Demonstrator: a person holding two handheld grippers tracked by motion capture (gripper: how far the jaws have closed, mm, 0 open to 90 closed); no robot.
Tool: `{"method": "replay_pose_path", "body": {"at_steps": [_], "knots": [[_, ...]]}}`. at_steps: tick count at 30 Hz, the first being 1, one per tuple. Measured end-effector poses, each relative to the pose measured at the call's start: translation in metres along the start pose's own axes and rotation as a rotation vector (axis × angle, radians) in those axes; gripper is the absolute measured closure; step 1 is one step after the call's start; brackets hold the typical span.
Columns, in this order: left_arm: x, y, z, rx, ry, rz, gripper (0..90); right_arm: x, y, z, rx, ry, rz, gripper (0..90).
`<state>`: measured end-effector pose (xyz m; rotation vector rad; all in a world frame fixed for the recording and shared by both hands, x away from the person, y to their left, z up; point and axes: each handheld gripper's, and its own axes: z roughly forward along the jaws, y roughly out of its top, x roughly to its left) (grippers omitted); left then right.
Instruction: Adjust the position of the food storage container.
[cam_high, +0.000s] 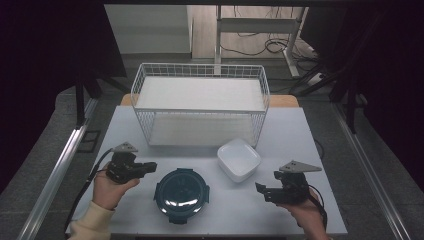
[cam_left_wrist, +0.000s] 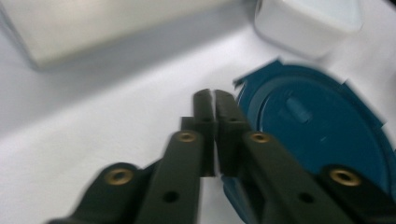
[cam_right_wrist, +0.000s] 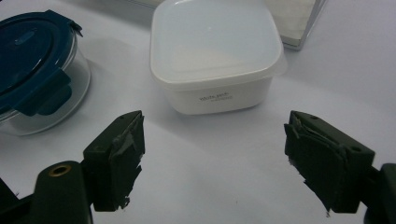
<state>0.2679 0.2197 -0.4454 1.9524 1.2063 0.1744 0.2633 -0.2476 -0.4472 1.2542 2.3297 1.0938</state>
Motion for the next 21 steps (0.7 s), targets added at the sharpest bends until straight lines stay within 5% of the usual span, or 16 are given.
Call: {"method": "replay_pose_path", "body": {"at_steps": [2,4,9,17,21], "knots": [[-0.008,-0.004,-0.013,-0.075,-0.022,-0.039,76.1,0.000,0.000,0.000,0.000,-0.001,-0.003,19.9],[-0.015,-0.010,-0.015,-0.099,-0.020,-0.063,65.5,0.001,0.001,-0.001,-0.002,0.000,-0.009,19.9],[-0.025,-0.020,-0.009,-0.036,0.044,-0.027,37.1,0.002,0.001,-0.002,-0.006,0.007,-0.015,19.9],[-0.025,-0.029,-0.006,-0.004,0.124,0.012,24.4,0.003,0.001,-0.002,-0.018,-0.012,-0.017,20.1],[-0.020,-0.031,-0.014,-0.030,0.078,-0.001,21.7,0.007,0.004,-0.003,-0.031,-0.010,-0.033,20.1]]}}
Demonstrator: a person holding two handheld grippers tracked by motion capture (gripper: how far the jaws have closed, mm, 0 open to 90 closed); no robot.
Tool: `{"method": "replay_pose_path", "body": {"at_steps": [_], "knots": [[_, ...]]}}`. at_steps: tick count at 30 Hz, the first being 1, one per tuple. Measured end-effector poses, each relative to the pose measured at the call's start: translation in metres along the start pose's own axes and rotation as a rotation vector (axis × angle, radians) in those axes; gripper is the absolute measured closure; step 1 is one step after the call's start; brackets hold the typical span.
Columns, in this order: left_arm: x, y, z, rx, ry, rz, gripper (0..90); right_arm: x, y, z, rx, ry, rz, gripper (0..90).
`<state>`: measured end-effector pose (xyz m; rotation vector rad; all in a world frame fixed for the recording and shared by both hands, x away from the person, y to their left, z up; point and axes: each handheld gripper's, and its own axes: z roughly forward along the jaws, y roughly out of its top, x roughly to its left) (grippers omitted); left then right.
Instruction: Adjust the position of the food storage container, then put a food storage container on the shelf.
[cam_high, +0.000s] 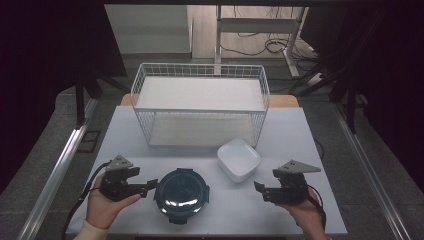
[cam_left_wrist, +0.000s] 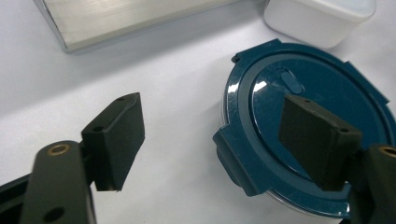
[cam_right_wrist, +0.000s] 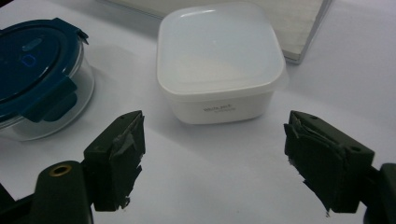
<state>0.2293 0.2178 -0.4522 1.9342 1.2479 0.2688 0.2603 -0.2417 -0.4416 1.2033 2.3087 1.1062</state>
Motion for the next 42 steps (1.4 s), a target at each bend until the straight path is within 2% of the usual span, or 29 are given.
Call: {"method": "replay_pose_path", "body": {"at_steps": [1,4,7,13,15,22,24,26,29,30,31,36,42], "knots": [[0.001,0.000,-0.001,-0.004,-0.017,-0.013,21.3,0.001,0.000,0.000,-0.003,0.003,-0.004,20.1],[0.005,-0.002,-0.003,-0.005,-0.007,-0.030,19.9,0.004,0.002,0.000,-0.019,0.017,0.010,19.7],[0.007,-0.003,-0.004,-0.009,-0.026,-0.056,18.4,0.007,0.005,-0.002,-0.042,0.029,0.035,19.5],[0.007,-0.004,0.002,0.018,-0.029,-0.066,18.5,0.014,0.008,-0.003,-0.062,0.059,0.060,19.5],[0.008,-0.004,0.006,0.026,-0.024,-0.069,18.4,0.017,0.008,0.000,-0.054,0.090,0.065,19.1],[0.006,-0.006,0.009,0.035,-0.032,-0.082,18.2,0.026,0.006,0.011,-0.020,0.114,0.058,17.9],[0.007,-0.007,0.011,0.041,-0.055,-0.098,18.0,0.035,0.006,0.016,-0.008,0.134,0.051,17.2],[0.010,-0.008,0.013,0.036,-0.097,-0.128,17.9,0.039,0.006,0.019,0.001,0.148,0.046,16.8],[0.013,-0.010,0.014,0.033,-0.097,-0.143,17.9,0.043,0.006,0.025,0.012,0.167,0.048,16.5],[0.015,-0.011,0.017,0.033,-0.131,-0.167,17.8,0.044,0.006,0.027,0.014,0.176,0.054,16.5],[0.016,-0.012,0.018,0.034,-0.131,-0.171,17.6,0.044,0.006,0.029,0.016,0.183,0.059,16.4],[0.015,-0.013,0.020,0.042,-0.121,-0.167,17.1,0.052,0.006,0.038,0.027,0.211,0.082,16.3],[0.017,-0.015,0.022,0.050,-0.146,-0.181,16.3,0.064,0.004,0.051,0.053,0.259,0.099,15.7]]}}
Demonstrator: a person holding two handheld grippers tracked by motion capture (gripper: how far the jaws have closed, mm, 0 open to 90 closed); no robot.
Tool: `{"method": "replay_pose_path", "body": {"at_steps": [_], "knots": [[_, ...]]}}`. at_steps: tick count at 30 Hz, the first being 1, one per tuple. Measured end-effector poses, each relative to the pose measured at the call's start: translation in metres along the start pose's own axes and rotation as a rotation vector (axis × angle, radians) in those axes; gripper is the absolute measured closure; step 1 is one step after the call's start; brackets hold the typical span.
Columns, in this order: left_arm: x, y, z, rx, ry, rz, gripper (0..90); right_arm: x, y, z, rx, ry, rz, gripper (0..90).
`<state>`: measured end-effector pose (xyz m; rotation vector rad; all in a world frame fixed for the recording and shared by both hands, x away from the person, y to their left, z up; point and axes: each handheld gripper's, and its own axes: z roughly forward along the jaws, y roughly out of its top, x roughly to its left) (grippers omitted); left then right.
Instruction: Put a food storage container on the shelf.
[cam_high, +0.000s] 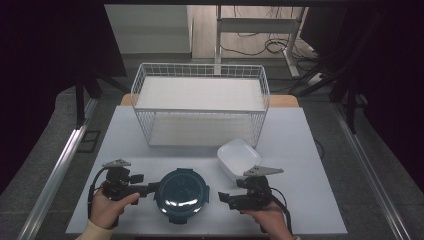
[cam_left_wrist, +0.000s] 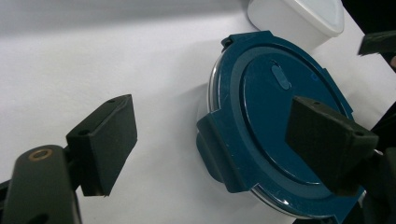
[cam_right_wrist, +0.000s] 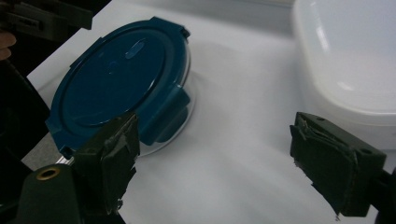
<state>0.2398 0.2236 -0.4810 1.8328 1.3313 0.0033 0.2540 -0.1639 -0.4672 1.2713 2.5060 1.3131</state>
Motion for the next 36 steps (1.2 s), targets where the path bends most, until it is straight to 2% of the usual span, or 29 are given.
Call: {"method": "replay_pose_path", "body": {"at_steps": [8,12,16,18,20,22,23,24,28,30,34,36], "knots": [[-0.001,0.000,0.005,0.023,-0.037,0.003,14.7,0.011,0.006,0.015,0.017,0.022,0.041,14.7],[-0.001,0.000,0.008,0.025,-0.041,0.002,11.8,0.017,0.011,0.022,0.012,0.025,0.069,14.6],[0.001,-0.001,0.014,0.050,-0.049,-0.003,10.1,0.023,0.012,0.033,0.029,0.031,0.066,14.2],[0.000,-0.001,0.015,0.047,-0.071,-0.016,8.9,0.029,0.011,0.045,0.047,0.039,0.072,12.4],[-0.001,-0.001,0.016,0.038,-0.059,-0.030,6.0,0.031,0.011,0.051,0.052,0.036,0.085,11.3],[-0.001,-0.001,0.018,0.039,-0.093,-0.050,4.7,0.030,0.010,0.054,0.052,0.047,0.108,11.0],[-0.001,-0.001,0.018,0.039,-0.093,-0.050,4.4,0.030,0.010,0.056,0.050,0.056,0.121,10.9],[-0.001,-0.002,0.022,0.045,-0.122,-0.076,4.3,0.029,0.010,0.058,0.051,0.060,0.133,10.8],[0.000,-0.004,0.028,0.071,-0.115,-0.079,4.4,0.027,0.008,0.065,0.064,0.073,0.155,10.1],[0.001,-0.005,0.031,0.072,-0.139,-0.097,4.6,0.028,0.007,0.071,0.075,0.094,0.173,9.6],[0.002,-0.008,0.033,0.076,-0.147,-0.114,4.6,0.028,0.004,0.076,0.082,0.108,0.206,8.8],[0.005,-0.010,0.037,0.085,-0.187,-0.142,5.3,0.028,0.000,0.080,0.089,0.127,0.250,7.9]]}}
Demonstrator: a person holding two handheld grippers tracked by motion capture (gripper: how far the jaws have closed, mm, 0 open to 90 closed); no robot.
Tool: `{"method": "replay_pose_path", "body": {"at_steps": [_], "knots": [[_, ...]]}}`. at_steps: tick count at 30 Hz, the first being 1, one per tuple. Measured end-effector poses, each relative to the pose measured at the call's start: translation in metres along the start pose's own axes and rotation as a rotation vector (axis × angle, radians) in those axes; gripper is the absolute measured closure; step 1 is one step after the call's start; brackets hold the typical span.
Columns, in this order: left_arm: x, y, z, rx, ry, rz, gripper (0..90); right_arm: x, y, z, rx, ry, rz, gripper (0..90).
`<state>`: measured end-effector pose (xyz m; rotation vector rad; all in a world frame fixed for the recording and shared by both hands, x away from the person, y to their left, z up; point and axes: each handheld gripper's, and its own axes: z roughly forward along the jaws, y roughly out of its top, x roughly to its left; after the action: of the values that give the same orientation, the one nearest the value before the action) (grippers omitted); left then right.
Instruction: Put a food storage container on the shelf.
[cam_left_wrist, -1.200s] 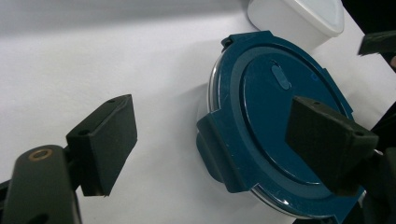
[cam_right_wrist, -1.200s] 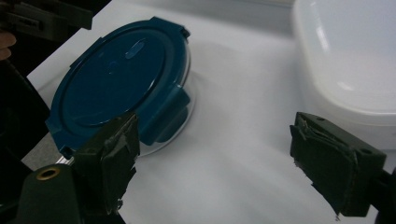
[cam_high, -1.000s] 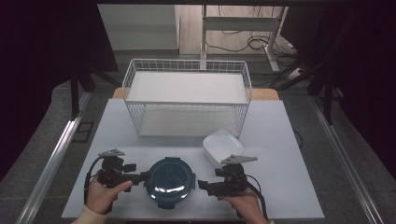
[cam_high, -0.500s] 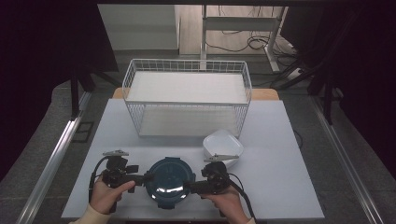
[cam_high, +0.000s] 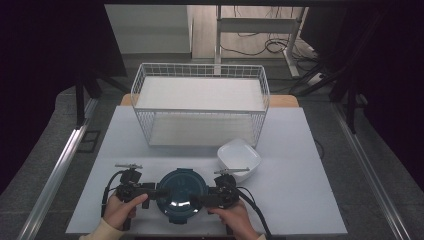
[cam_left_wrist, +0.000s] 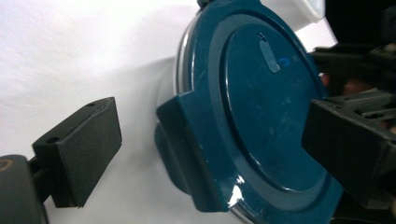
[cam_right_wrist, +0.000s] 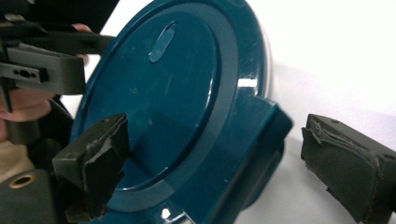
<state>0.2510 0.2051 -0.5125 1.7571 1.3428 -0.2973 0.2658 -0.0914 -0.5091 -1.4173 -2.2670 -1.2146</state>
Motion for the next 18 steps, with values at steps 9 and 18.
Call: {"method": "replay_pose_path", "body": {"at_steps": [9,18], "knots": [[0.0026,-0.0048,0.0086,0.028,-0.035,-0.024,14.2,-0.0013,-0.0040,0.0076,0.017,0.068,0.079,10.7],[0.0018,-0.0099,0.0078,0.031,-0.067,-0.055,20.7,-0.0029,-0.0033,0.0043,0.012,0.077,0.109,18.0]]}}
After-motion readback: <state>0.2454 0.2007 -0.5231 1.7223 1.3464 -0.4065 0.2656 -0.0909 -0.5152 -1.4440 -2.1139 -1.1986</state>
